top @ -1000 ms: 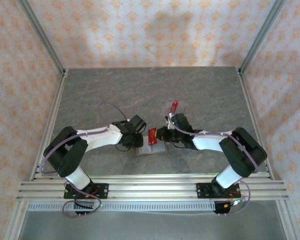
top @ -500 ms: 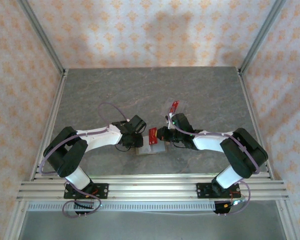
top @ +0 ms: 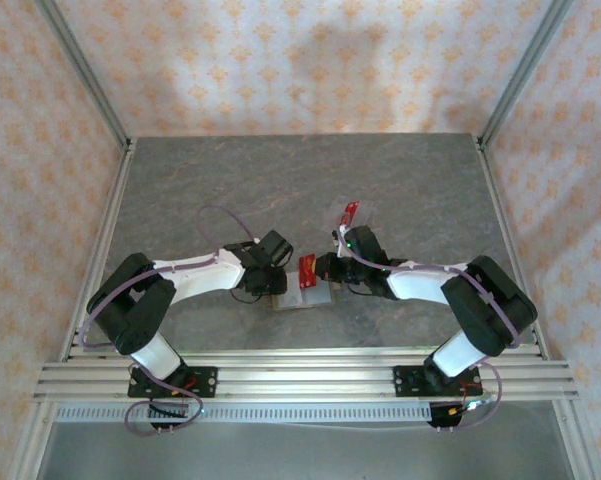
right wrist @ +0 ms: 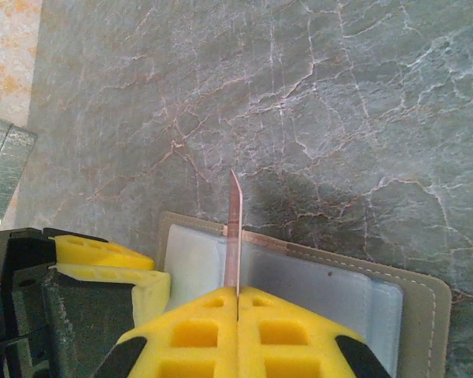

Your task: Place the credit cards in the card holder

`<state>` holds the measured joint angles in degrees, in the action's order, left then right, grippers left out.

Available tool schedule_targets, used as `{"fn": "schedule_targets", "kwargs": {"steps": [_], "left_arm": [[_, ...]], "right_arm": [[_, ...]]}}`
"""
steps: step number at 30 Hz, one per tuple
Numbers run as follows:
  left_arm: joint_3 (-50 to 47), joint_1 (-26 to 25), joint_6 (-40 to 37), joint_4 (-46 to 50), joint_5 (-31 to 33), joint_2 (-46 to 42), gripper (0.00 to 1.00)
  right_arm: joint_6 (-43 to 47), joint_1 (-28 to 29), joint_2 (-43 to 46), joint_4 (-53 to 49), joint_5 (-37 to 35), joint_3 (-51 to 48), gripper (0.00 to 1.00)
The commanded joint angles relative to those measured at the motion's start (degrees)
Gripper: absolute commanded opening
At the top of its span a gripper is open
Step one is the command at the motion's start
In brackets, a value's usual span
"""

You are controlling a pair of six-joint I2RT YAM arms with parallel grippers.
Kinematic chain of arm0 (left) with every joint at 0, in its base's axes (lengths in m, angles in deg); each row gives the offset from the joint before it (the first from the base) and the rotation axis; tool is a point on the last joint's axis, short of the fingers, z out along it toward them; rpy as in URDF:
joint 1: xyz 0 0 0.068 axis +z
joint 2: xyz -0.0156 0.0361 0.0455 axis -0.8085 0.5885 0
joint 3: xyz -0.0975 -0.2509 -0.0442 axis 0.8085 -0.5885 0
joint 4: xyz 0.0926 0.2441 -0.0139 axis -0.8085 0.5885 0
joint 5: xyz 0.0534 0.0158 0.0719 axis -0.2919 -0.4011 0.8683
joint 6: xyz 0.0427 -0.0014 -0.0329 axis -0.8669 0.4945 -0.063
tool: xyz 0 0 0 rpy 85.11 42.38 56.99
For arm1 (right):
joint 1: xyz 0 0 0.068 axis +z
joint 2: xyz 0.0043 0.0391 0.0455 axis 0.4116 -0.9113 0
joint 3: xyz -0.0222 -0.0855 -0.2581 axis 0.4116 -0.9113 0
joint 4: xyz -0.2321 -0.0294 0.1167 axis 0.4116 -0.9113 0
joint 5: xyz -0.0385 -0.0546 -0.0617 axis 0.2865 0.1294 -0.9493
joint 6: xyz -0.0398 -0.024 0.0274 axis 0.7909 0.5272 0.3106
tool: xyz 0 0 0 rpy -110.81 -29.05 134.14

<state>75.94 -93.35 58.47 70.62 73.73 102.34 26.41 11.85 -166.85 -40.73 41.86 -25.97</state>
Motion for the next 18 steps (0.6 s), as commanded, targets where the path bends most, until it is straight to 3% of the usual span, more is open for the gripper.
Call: {"fn": "schedule_targets", "kwargs": {"steps": [1, 18], "left_arm": [[-2.0, -0.4, 0.5, 4.3, 2.1, 1.9, 0.34], [-1.7, -0.4, 0.5, 4.3, 1.9, 2.1, 0.34]], "right_arm": [[1.5, -0.4, -0.2, -0.3, -1.0, -1.0, 0.00], [-0.3, 0.5, -2.7, 3.5, 0.7, -2.2, 0.00]]}}
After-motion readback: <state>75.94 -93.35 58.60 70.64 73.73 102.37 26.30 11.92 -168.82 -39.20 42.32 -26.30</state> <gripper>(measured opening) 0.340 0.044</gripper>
